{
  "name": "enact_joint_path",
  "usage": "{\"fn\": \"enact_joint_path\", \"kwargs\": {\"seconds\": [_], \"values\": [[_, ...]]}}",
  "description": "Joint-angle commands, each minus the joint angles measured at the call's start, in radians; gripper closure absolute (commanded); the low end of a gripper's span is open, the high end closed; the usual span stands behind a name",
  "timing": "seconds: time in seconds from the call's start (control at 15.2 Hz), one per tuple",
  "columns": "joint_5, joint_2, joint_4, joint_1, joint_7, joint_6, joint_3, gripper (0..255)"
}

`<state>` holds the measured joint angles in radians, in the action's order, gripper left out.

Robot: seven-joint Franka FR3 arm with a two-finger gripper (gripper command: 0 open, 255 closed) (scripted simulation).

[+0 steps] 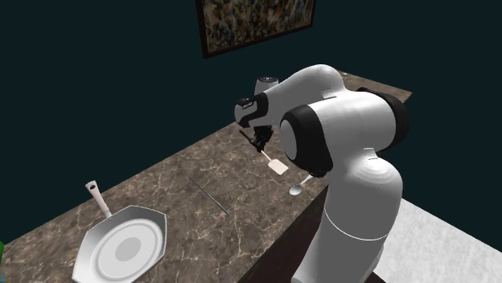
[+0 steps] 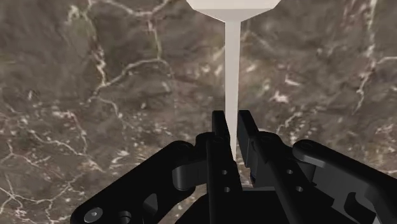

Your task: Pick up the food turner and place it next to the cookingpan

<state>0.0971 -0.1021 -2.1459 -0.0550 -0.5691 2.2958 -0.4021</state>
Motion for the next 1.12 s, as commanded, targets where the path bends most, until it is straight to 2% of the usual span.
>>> {"fn": "enact_joint_path", "kwargs": {"seconds": [0.0, 1.06], "values": [[-0.011, 0.017, 0.010, 0.002, 0.008, -0.026, -0.001, 255], [-0.063, 0.108, 0.133, 0.007, 0.049, -0.230, -0.002, 255]]}}
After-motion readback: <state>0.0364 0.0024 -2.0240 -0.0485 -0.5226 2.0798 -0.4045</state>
